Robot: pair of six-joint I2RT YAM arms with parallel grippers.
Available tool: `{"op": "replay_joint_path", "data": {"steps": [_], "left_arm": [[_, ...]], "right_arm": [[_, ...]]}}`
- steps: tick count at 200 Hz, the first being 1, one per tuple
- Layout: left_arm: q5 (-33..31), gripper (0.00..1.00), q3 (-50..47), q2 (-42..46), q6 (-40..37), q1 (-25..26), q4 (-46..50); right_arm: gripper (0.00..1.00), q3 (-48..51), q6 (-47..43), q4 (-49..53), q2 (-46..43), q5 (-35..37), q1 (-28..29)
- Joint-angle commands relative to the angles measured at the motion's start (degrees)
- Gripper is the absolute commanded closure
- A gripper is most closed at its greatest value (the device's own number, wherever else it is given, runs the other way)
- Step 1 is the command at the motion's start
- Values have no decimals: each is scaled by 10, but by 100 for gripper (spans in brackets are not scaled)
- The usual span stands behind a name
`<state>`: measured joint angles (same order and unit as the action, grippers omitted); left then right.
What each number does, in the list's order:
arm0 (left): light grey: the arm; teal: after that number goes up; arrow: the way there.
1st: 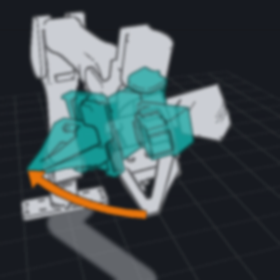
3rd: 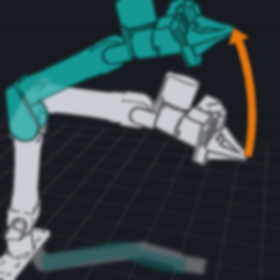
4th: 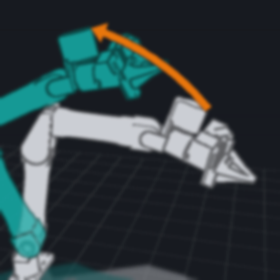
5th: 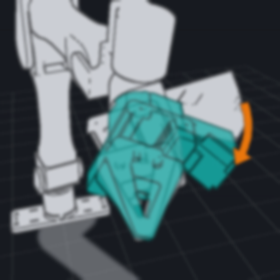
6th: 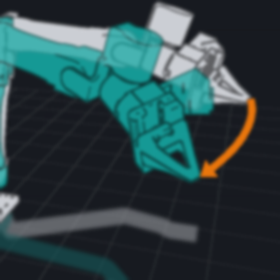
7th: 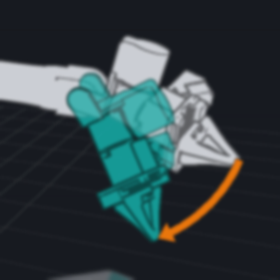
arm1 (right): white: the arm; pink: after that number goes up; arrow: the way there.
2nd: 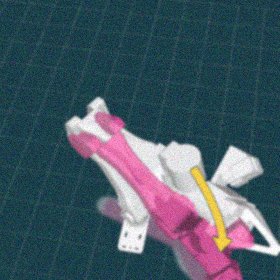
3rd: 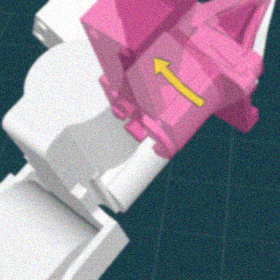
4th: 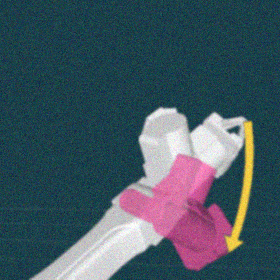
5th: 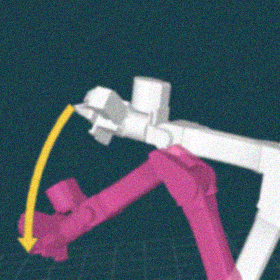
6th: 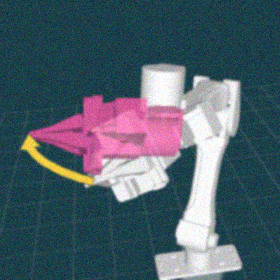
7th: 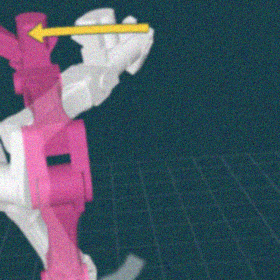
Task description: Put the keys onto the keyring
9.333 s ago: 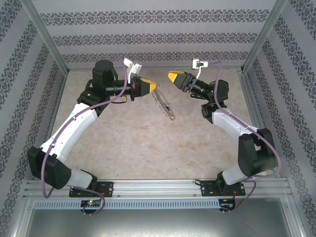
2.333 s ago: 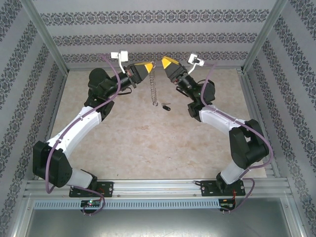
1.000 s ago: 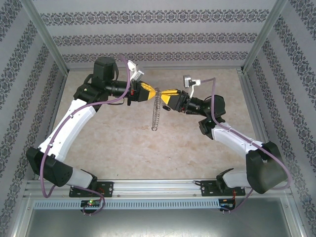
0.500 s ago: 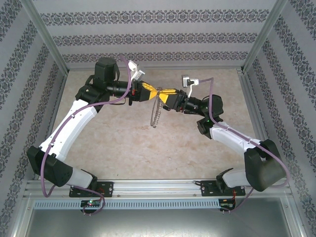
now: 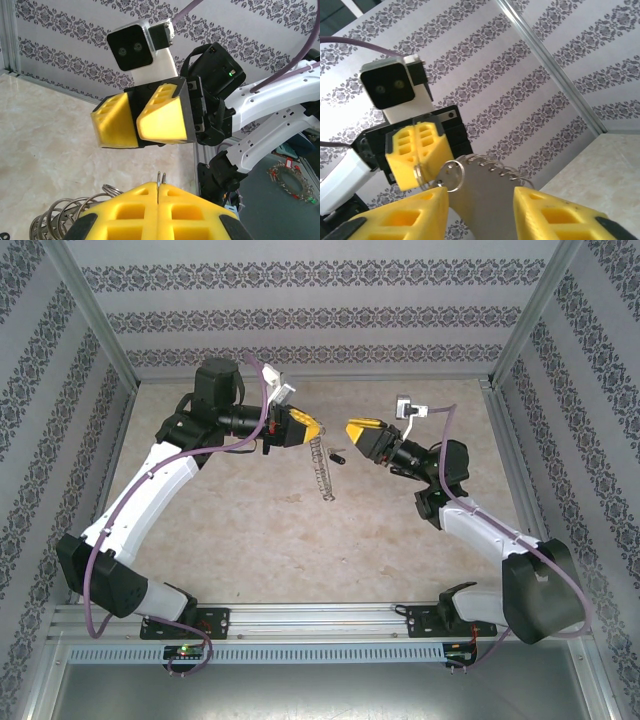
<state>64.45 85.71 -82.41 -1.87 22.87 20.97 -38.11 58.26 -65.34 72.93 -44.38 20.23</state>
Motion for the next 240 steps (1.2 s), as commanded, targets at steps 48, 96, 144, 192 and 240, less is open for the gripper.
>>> {"op": "replay_joint_path", "data": {"steps": [48, 96, 144, 192, 240], "left_arm": [[11, 100, 1, -6, 9, 5, -39], [11, 100, 4, -7, 12, 5, -43], [9, 100, 5, -11, 12, 5, -44], [4, 100, 6, -12, 18, 5, -52], [-5, 100, 6, -10, 24, 5, -59]], "right_arm": [[69, -53, -12, -24, 11, -6, 41], [70, -75, -14, -30, 39, -9, 62], [70, -75, -14, -36, 51, -11, 72], [72, -69, -15, -36, 53, -17, 77], [94, -59, -19, -37, 51, -15, 80]]}}
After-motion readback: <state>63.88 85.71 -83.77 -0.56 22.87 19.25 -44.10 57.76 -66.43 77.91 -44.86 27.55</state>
